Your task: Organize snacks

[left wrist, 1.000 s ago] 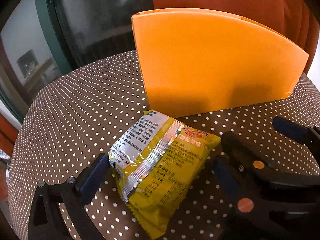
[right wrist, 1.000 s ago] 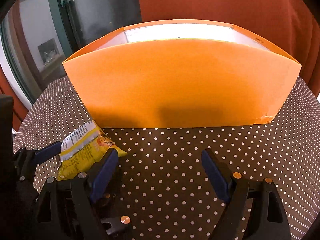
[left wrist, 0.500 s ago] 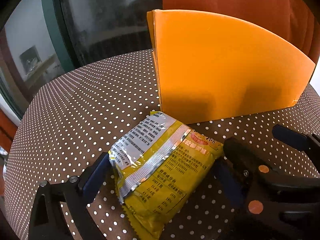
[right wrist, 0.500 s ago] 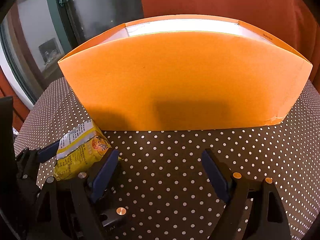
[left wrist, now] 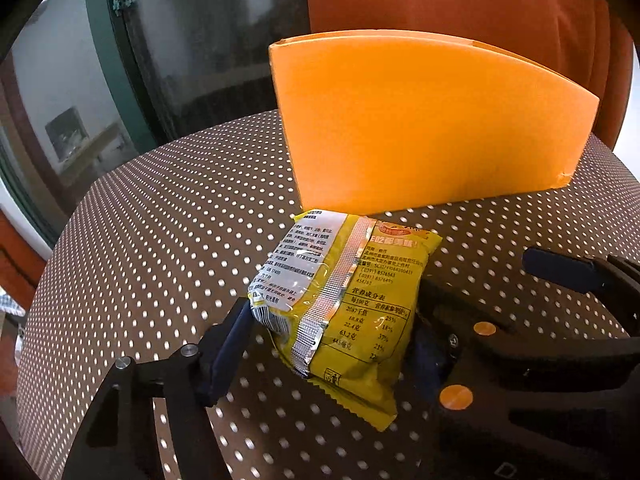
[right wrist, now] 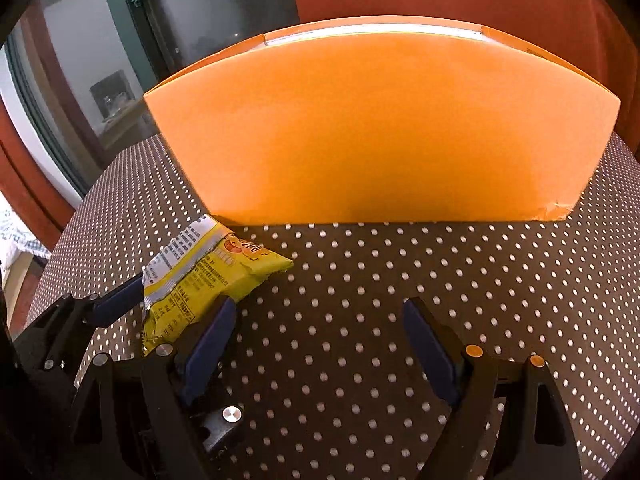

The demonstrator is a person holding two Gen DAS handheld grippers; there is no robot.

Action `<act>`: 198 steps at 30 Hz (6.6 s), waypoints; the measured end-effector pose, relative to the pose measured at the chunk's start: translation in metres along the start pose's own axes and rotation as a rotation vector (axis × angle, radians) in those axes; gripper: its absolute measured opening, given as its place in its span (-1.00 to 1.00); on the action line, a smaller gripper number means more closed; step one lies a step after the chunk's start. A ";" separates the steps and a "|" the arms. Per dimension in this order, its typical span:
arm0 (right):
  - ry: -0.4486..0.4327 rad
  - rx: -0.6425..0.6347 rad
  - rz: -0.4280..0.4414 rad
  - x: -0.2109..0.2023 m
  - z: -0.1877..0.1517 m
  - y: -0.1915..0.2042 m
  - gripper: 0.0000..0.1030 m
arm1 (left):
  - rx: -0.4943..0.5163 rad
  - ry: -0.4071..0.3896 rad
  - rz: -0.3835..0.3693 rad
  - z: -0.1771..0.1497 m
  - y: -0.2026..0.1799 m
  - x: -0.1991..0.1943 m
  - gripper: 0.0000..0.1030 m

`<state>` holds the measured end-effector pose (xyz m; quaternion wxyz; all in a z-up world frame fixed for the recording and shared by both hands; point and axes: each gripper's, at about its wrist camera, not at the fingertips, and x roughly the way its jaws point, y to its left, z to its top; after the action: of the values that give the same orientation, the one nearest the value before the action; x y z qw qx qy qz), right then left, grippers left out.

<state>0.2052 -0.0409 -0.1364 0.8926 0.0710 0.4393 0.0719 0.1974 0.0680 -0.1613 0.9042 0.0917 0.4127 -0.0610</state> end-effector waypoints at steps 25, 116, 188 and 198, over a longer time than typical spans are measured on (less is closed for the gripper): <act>0.019 0.020 -0.074 -0.049 -0.024 -0.044 0.69 | 0.092 0.001 -0.013 0.012 -0.039 -0.003 0.97; -0.455 -0.062 -0.076 -0.204 0.133 -0.067 1.00 | -0.162 -0.416 0.043 0.180 -0.060 -0.148 0.56; -0.441 -0.001 -0.137 -0.275 0.030 -0.070 1.00 | -0.095 -0.403 0.034 0.079 -0.083 -0.227 0.99; -0.496 -0.035 -0.178 -0.320 -0.026 -0.072 1.00 | -0.178 -0.437 0.084 0.021 -0.060 -0.276 0.99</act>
<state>-0.0038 -0.1707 0.0820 0.9769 0.0321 0.2104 -0.0191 0.0216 0.0144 0.0541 0.9783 0.0132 0.2067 -0.0050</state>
